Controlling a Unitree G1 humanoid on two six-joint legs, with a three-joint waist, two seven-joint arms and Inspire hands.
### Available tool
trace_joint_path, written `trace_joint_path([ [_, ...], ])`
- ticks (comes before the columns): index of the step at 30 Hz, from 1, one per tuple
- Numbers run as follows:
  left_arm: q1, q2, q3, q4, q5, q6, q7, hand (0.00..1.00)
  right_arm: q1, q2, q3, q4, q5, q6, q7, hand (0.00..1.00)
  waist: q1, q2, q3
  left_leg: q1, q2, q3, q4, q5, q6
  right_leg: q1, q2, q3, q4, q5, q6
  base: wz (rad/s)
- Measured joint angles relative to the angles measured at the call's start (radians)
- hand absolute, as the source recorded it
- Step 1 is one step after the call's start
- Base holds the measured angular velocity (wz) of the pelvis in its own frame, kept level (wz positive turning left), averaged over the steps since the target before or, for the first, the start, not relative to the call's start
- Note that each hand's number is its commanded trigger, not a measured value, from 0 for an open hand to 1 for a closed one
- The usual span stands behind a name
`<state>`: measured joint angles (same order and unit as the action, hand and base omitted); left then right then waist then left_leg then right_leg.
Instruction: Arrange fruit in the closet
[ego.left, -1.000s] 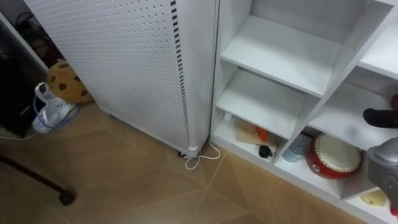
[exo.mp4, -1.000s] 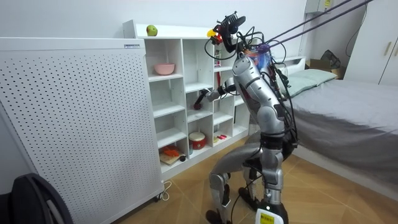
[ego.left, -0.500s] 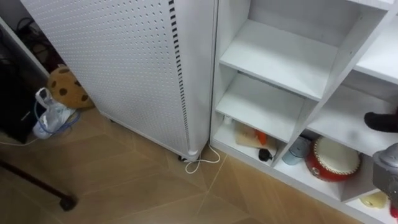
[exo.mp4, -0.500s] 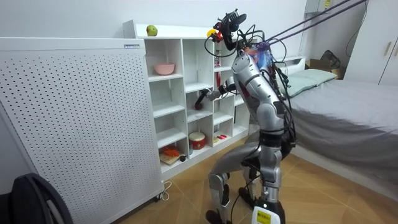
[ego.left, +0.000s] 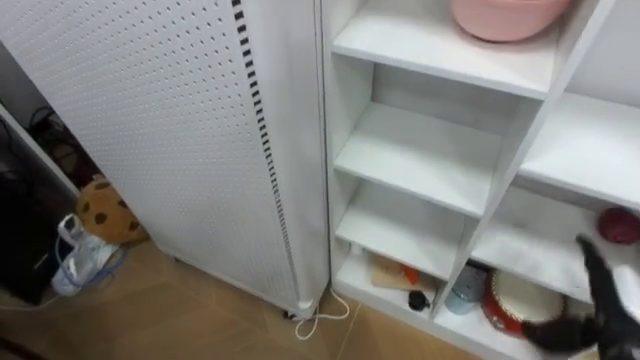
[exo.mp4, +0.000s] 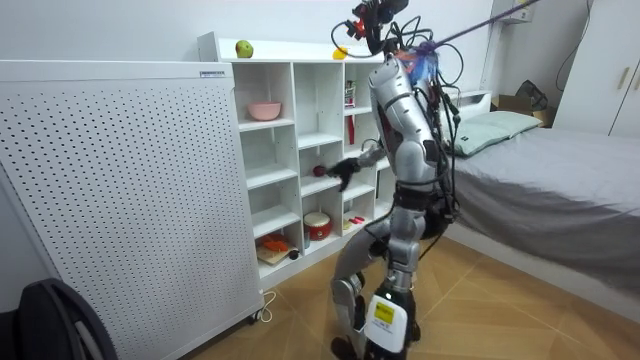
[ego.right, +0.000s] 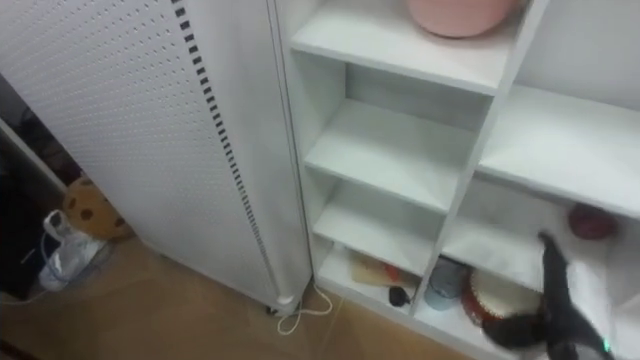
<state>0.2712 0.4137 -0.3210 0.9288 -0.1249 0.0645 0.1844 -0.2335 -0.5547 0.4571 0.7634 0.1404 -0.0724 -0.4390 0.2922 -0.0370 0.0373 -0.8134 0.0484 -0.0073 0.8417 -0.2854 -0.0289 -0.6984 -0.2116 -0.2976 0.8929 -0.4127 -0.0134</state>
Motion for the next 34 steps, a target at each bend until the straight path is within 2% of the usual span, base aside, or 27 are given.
trace_joint_path([
  [2, -0.019, -0.023, 0.002, 0.041, 0.002, -0.019, -0.002, 0.00, 0.114, 0.056, 0.000, 0.000, -0.059, 0.001, 0.069, 0.00, -0.017, 0.006, -0.0119, 0.064, 0.007, 0.009, -0.062, 0.011, 0.001, 0.062, 0.017, -0.002, -0.073, 0.025, 0.003, -0.12],
  [4, -0.027, -0.035, 0.006, 0.051, 0.002, -0.033, -0.002, 0.00, 0.174, 0.089, -0.002, 0.000, -0.106, 0.002, 0.123, 0.00, -0.041, 0.006, -0.0160, 0.108, 0.010, 0.017, -0.109, 0.021, -0.001, 0.103, 0.026, -0.001, -0.124, 0.043, 0.004, -0.18],
  [6, -0.039, -0.042, 0.005, 0.062, 0.002, -0.046, -0.002, 0.00, 0.210, 0.122, -0.003, 0.004, -0.117, 0.004, 0.162, 0.00, -0.069, 0.004, -0.0177, 0.164, 0.010, 0.030, -0.169, 0.034, 0.000, 0.149, 0.034, 0.004, -0.181, 0.060, 0.009, -0.12],
  [8, -0.054, -0.064, 0.005, 0.095, 0.001, -0.073, 0.000, 0.00, 0.268, 0.167, -0.008, 0.038, -0.109, -0.005, 0.193, 0.00, -0.096, 0.008, -0.0197, 0.264, 0.011, 0.044, -0.260, 0.056, 0.000, 0.247, 0.048, 0.001, -0.279, 0.091, 0.018, -0.07],
  [10, -0.053, -0.088, 0.008, 0.117, 0.004, -0.075, 0.002, 0.00, 0.316, 0.196, -0.023, 0.068, -0.106, -0.010, 0.204, 0.00, -0.113, 0.009, -0.0217, 0.339, 0.009, 0.061, -0.322, 0.064, 0.005, 0.318, 0.053, 0.002, -0.343, 0.107, 0.027, -0.06],
  [13, -0.043, -0.124, 0.038, 0.122, 0.049, -0.079, 0.006, 0.00, 0.393, 0.244, -0.100, 0.089, -0.100, -0.017, 0.226, 0.00, -0.153, 0.014, -0.0258, 0.426, 0.005, 0.061, -0.406, 0.081, 0.006, 0.420, 0.075, -0.002, -0.460, 0.139, 0.045, 0.04],
  [14, -0.039, -0.131, 0.048, 0.122, 0.057, -0.081, 0.007, 0.00, 0.409, 0.254, -0.119, 0.091, -0.100, -0.020, 0.231, 0.00, -0.157, 0.015, -0.0267, 0.444, 0.005, 0.062, -0.419, 0.082, 0.006, 0.442, 0.079, -0.003, -0.483, 0.145, 0.047, 0.00],
  [16, -0.022, -0.151, 0.073, 0.119, 0.083, -0.080, 0.019, 0.00, 0.462, 0.288, -0.175, 0.116, -0.054, -0.030, 0.240, 0.00, -0.186, 0.013, -0.0296, 0.529, -0.001, 0.065, -0.475, 0.082, 0.007, 0.528, 0.086, -0.004, -0.555, 0.169, 0.058, -0.05],
  [19, -0.006, -0.172, 0.097, 0.118, 0.141, -0.079, 0.052, 0.00, 0.502, 0.309, -0.214, 0.138, 0.018, -0.040, 0.241, 0.00, -0.213, 0.008, -0.0365, 0.631, -0.009, 0.087, -0.538, 0.082, 0.007, 0.626, 0.090, 0.007, -0.627, 0.180, 0.071, -0.10],
  [23, -0.024, -0.218, 0.211, 0.122, 0.207, -0.073, 0.085, 0.00, 0.506, 0.362, -0.307, 0.198, 0.050, -0.046, 0.232, 0.00, -0.254, 0.004, -0.0379, 0.717, -0.009, 0.143, -0.579, 0.082, 0.006, 0.710, 0.092, 0.017, -0.679, 0.187, 0.078, -0.10],
  [26, -0.030, -0.240, 0.250, 0.108, 0.219, -0.074, 0.095, 0.00, 0.512, 0.390, -0.346, 0.210, 0.044, -0.044, 0.234, 0.00, -0.274, 0.008, -0.0388, 0.769, -0.010, 0.163, -0.608, 0.082, 0.006, 0.739, 0.093, 0.033, -0.694, 0.189, 0.080, -0.17],
  [30, -0.041, -0.255, 0.285, 0.109, 0.277, -0.080, 0.091, 0.00, 0.510, 0.403, -0.384, 0.228, 0.023, -0.036, 0.238, 0.00, -0.282, 0.014, -0.0379, 0.813, -0.009, 0.195, -0.635, 0.082, 0.006, 0.761, 0.095, 0.063, -0.707, 0.190, 0.082, -0.25],
  [32, -0.039, -0.264, 0.321, 0.122, 0.296, -0.078, 0.082, 0.00, 0.502, 0.409, -0.411, 0.273, 0.013, -0.035, 0.248, 0.00, -0.287, 0.022, -0.0324, 0.855, -0.009, 0.211, -0.653, 0.081, 0.005, 0.787, 0.097, 0.084, -0.709, 0.192, 0.084, -0.26],
  [34, -0.040, -0.264, 0.332, 0.137, 0.296, -0.073, 0.069, 0.00, 0.495, 0.412, -0.424, 0.310, 0.017, -0.024, 0.251, 0.00, -0.289, 0.023, -0.0318, 0.878, -0.009, 0.221, -0.665, 0.080, 0.003, 0.800, 0.099, 0.095, -0.708, 0.192, 0.084, -0.16],
])
